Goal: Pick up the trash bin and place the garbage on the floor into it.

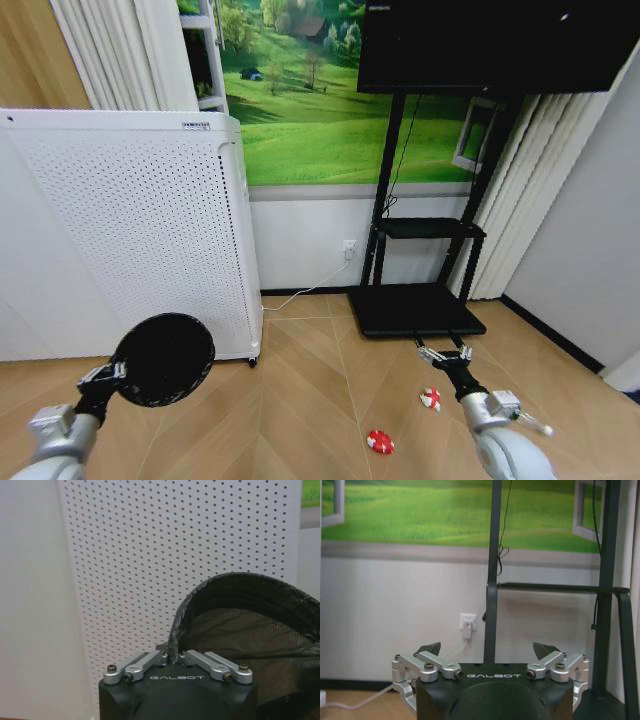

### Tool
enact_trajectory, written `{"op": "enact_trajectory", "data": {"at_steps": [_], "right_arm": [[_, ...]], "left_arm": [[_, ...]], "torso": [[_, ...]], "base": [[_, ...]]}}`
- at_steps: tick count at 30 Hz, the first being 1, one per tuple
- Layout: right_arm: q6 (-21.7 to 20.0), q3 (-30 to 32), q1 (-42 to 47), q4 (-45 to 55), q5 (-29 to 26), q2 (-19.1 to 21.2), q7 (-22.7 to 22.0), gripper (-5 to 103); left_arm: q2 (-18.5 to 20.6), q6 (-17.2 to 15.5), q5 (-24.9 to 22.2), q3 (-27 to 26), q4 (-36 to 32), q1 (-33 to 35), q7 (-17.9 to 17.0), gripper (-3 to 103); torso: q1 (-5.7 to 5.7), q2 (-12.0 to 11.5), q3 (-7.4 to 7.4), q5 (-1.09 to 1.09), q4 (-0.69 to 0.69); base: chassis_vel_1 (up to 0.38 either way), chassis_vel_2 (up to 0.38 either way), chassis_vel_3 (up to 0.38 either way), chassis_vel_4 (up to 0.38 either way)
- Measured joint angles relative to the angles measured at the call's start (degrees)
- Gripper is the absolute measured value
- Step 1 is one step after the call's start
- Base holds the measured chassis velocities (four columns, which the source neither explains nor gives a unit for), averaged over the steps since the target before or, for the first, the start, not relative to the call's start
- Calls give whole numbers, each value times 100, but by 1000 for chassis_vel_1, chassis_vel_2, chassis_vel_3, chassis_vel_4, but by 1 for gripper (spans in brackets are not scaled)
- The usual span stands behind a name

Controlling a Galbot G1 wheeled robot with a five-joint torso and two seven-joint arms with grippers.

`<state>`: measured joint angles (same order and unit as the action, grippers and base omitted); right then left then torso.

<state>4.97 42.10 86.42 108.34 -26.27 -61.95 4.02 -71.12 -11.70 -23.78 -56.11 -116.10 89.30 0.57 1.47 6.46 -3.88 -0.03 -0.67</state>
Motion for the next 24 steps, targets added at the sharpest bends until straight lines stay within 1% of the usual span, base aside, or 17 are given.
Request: {"op": "enact_trajectory", "data": {"at_steps": [4,5,6,7,9,10,13,14,15,16,18,19,20,21,22,23,24], "right_arm": [[-243,-172,92,-232,169,522,-101,100],[-243,-172,92,-232,169,522,-101,100],[-292,-233,146,-312,177,730,-123,100],[-292,-233,146,-312,177,730,-123,100],[-313,-353,276,-440,183,1095,-121,100],[-313,-353,276,-440,183,1095,-121,100],[-312,-641,419,-703,184,1647,-93,100],[-312,-641,419,-703,184,1647,-93,100],[-263,-805,402,-848,219,1833,-71,100],[-263,-805,402,-848,219,1833,-71,100],[-153,-1275,167,-1202,348,2081,-1,100],[-153,-1275,167,-1202,348,2081,-1,100],[-73,-1552,-30,-1390,393,2146,51,100],[-19,-1775,-150,-1520,419,2191,108,100],[-19,-1775,-150,-1520,419,2191,108,100],[62,-2065,-305,-1696,456,2240,184,100],[150,-2335,-428,-1853,488,2307,260,100]], "left_arm": [[-346,45,107,471,256,-300,-105,4],[-346,45,107,471,256,-300,-105,4],[-449,61,156,574,330,-363,-112,4],[-449,61,156,574,330,-363,-112,4],[-586,86,245,697,454,-435,-112,4],[-586,86,245,697,454,-435,-112,4],[-674,91,288,777,589,-508,-110,4],[-674,91,288,777,589,-508,-110,4],[-675,91,290,784,616,-527,-112,4],[-675,91,290,784,616,-527,-112,4],[-657,91,289,790,634,-543,-106,4],[-657,91,289,790,634,-543,-106,4],[-655,91,289,789,631,-536,-106,4],[-657,91,292,787,619,-523,-106,4],[-657,91,292,787,619,-523,-106,4],[-665,92,306,786,598,-495,-109,4],[-684,92,325,787,571,-465,-110,4]], "torso": [[0,0,0,0,1],[0,0,0,0,1],[0,0,0,3,3],[0,0,0,3,3],[0,0,0,1,3],[0,0,0,1,3],[-1,0,0,1,1],[-1,0,0,1,1],[0,0,0,2,0],[0,0,0,2,0],[0,0,0,2,0],[0,0,0,2,0],[0,0,0,0,2],[0,0,0,3,5],[0,0,0,3,5],[0,0,0,2,2],[0,0,0,-1,6]], "base": [[-16,-14,9,7],[0,0,0,0],[0,0,0,0],[0,0,0,0],[0,0,0,0],[0,0,0,0],[0,0,0,0],[0,0,0,0],[0,0,0,0],[0,0,0,0],[0,0,0,0],[0,0,0,0],[0,0,0,0],[0,0,0,0],[0,0,0,0],[0,0,0,0],[0,0,0,0]]}}
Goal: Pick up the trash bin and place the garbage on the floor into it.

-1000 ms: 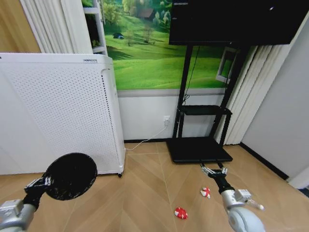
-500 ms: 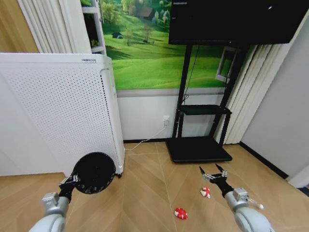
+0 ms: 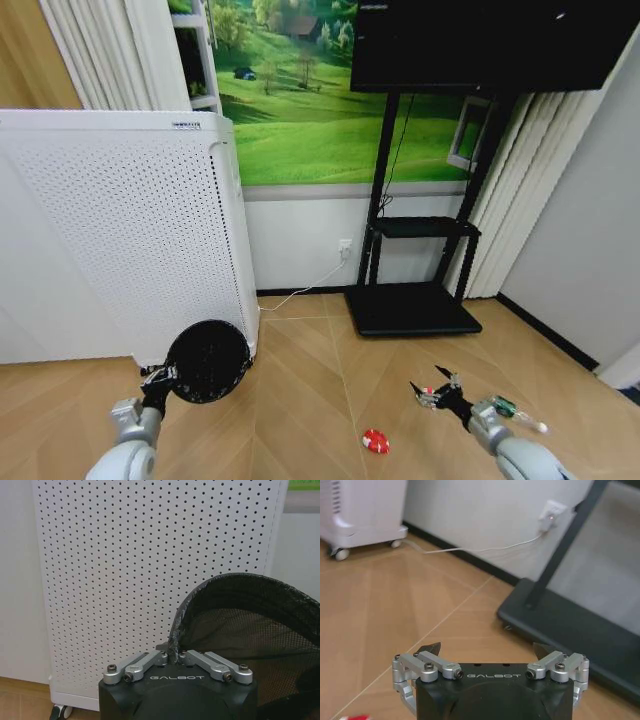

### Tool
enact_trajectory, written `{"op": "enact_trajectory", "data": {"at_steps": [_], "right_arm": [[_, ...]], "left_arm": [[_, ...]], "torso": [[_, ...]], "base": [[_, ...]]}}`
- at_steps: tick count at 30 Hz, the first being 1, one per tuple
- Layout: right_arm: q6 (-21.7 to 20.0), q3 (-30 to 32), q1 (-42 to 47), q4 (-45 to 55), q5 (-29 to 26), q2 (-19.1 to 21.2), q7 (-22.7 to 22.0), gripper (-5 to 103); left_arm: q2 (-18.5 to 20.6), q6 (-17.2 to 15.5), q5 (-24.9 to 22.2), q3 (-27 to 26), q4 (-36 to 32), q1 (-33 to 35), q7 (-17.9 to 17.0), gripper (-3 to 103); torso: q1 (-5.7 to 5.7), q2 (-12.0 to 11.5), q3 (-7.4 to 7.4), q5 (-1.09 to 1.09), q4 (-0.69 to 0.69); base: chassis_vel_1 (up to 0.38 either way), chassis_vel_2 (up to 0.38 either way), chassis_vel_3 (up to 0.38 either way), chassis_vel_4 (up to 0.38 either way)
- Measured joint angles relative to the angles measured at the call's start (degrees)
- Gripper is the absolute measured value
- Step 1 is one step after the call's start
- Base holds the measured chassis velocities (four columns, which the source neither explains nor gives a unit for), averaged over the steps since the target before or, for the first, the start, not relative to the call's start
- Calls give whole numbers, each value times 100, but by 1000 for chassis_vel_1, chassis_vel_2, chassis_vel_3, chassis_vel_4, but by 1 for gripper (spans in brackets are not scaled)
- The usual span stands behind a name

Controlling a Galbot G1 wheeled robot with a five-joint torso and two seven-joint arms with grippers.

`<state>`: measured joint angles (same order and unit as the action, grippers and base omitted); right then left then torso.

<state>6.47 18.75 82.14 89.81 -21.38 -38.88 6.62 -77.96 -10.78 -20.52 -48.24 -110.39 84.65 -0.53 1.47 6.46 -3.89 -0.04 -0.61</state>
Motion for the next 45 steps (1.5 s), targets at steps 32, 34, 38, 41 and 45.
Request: {"op": "enact_trajectory", "data": {"at_steps": [32,34,38,41,45], "right_arm": [[139,-3172,-1635,-949,129,194,216,100],[139,-3527,-1915,-1071,102,164,218,100],[143,-3774,-2107,-1188,87,134,218,100],[144,-4048,-2276,-1293,51,109,228,100],[152,-4350,-2464,-1463,32,46,232,100]], "left_arm": [[-299,16,415,284,23,182,13,4],[-297,16,427,308,42,172,13,4],[-291,16,434,327,72,156,13,4],[-280,16,446,355,125,129,14,4],[-283,13,471,412,176,100,14,4]], "torso": [[0,0,0,5,-2],[0,-1,0,4,-3],[0,0,0,5,-5],[0,-1,0,4,-4],[0,-1,0,4,-6]], "base": [[0,0,0,0],[0,0,0,0],[0,0,0,0],[0,0,0,0],[0,0,0,0]]}}
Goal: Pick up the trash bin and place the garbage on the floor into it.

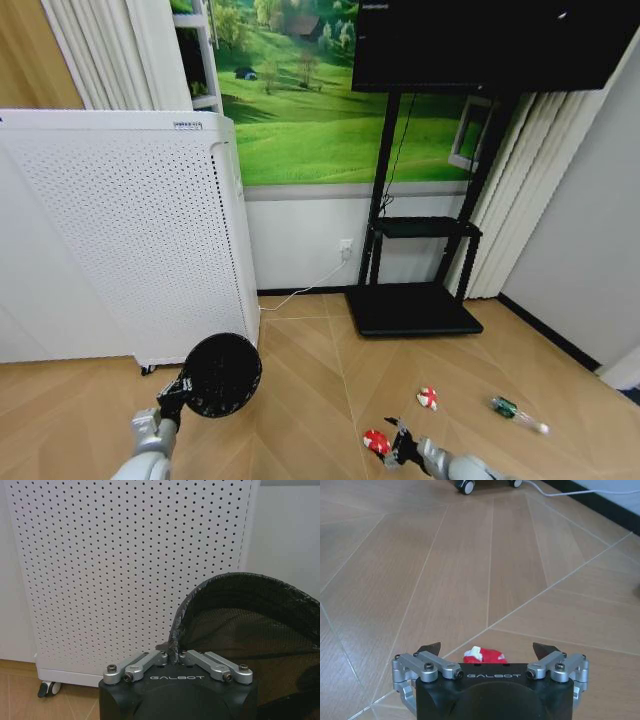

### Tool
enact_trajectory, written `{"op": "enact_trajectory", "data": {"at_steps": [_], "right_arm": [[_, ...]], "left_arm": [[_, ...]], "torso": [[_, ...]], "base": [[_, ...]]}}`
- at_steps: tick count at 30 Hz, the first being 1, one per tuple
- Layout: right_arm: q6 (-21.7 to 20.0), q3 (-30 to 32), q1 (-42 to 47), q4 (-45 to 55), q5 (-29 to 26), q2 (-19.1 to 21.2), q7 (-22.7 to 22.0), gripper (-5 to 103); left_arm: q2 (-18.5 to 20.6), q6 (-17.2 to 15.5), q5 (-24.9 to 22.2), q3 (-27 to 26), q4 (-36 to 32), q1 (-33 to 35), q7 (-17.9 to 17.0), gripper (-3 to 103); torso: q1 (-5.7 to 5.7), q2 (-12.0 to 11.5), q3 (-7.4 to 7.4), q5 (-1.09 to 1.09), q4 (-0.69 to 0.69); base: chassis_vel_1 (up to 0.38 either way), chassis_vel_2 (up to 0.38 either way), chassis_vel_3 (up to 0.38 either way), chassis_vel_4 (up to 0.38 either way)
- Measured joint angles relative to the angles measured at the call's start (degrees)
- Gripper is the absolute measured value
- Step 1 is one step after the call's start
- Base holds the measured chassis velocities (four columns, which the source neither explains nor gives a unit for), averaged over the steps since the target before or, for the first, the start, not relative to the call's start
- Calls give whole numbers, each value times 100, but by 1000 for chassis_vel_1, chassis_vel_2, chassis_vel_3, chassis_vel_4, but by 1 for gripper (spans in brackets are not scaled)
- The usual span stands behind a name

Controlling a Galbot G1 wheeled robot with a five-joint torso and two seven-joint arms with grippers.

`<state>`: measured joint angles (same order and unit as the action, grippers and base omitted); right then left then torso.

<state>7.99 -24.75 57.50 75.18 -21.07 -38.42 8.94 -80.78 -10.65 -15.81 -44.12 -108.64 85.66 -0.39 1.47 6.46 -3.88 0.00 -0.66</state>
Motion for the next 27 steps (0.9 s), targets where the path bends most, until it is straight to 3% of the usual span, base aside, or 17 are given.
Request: {"op": "enact_trajectory", "data": {"at_steps": [13,27], "right_arm": [[171,-604,-560,-1227,5,-621,80,100],[243,-601,-715,-1672,33,-800,128,100]], "left_arm": [[-20,-1,34,23,41,-9,9,4],[-21,2,56,78,101,-30,12,4]], "torso": [[0,0,0,0,2],[0,0,0,0,1]], "base": [[0,0,0,0],[0,0,0,0]]}}
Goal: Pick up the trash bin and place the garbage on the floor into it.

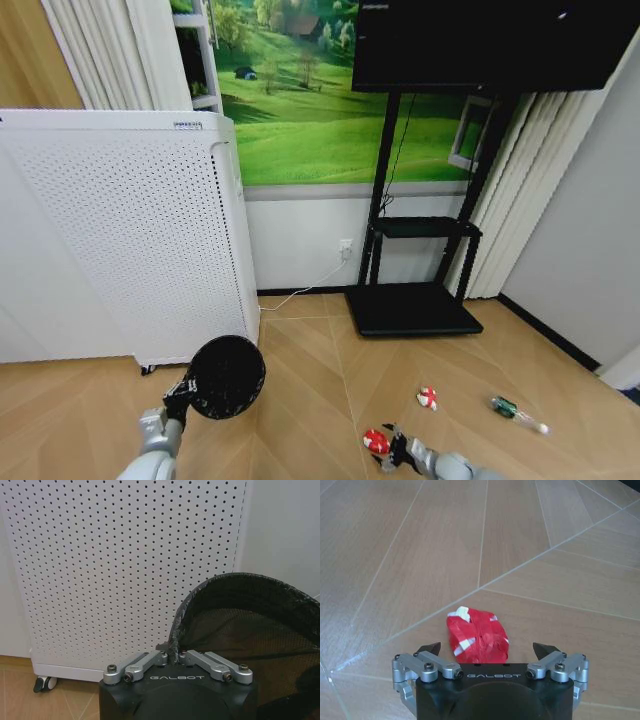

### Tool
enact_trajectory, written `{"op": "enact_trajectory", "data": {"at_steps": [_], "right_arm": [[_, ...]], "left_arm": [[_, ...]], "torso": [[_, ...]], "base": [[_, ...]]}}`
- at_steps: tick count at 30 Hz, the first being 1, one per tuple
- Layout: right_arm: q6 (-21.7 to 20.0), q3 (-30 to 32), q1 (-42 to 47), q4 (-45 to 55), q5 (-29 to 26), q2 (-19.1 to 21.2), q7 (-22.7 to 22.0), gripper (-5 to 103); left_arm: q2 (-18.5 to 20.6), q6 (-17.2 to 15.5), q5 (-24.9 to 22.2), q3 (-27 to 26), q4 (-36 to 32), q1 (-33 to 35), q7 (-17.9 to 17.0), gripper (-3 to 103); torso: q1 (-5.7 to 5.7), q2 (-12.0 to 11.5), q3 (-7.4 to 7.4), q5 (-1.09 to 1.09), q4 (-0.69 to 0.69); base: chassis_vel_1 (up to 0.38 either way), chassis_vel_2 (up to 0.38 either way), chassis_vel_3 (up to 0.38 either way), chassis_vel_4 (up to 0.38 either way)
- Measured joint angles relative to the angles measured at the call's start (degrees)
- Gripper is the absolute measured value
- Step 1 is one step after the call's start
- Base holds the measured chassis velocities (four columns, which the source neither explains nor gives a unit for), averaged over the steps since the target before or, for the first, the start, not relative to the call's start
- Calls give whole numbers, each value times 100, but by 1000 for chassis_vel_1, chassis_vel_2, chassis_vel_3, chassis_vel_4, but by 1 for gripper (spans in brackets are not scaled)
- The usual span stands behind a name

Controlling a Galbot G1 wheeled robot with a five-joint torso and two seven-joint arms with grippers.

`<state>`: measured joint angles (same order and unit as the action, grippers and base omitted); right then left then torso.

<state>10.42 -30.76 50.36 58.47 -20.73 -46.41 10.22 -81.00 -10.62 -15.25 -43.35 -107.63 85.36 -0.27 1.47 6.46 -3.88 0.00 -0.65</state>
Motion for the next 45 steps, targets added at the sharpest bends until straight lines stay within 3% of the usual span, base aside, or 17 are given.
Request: {"op": "enact_trajectory", "data": {"at_steps": [3,6,7,9,12,21,33,40,41,45], "right_arm": [[25,20,10,-84,86,10,28,103],[43,39,33,-127,152,-20,54,99],[53,49,34,-141,187,-58,65,89],[59,53,32,-145,192,-71,67,89],[62,66,27,-147,199,-89,70,73],[76,120,85,-125,203,-67,72,47],[70,451,293,289,200,160,68,47],[29,1089,677,1101,80,546,34,47],[68,1528,922,1489,14,738,39,47],[127,2038,1180,1866,-96,960,69,47]], "left_arm": [[12,8,1,1,26,-16,1,4],[24,12,-2,-3,37,-23,4,4],[27,18,-2,-4,43,-23,6,4],[27,21,-3,-5,46,-21,7,4],[29,31,-3,-12,66,-14,12,4],[29,37,7,-1,112,-31,17,4],[3,44,42,191,171,-138,3,4],[1,35,64,586,307,-421,-84,4],[-8,17,59,784,435,-596,-127,4],[-31,-11,53,985,591,-784,-188,4]], "torso": [[0,0,0,1,0],[0,0,0,0,0],[0,0,0,0,0],[0,0,0,0,0],[0,0,0,0,1],[0,0,0,0,0],[0,0,0,0,1],[0,0,0,-1,-1],[0,0,0,0,-1],[0,0,0,-1,0]], "base": [[0,0,0,0],[0,0,0,0],[0,0,0,0],[0,0,0,0],[0,0,0,0],[0,0,0,0],[0,0,0,0],[0,0,0,0],[0,0,0,0],[0,0,0,0]]}}
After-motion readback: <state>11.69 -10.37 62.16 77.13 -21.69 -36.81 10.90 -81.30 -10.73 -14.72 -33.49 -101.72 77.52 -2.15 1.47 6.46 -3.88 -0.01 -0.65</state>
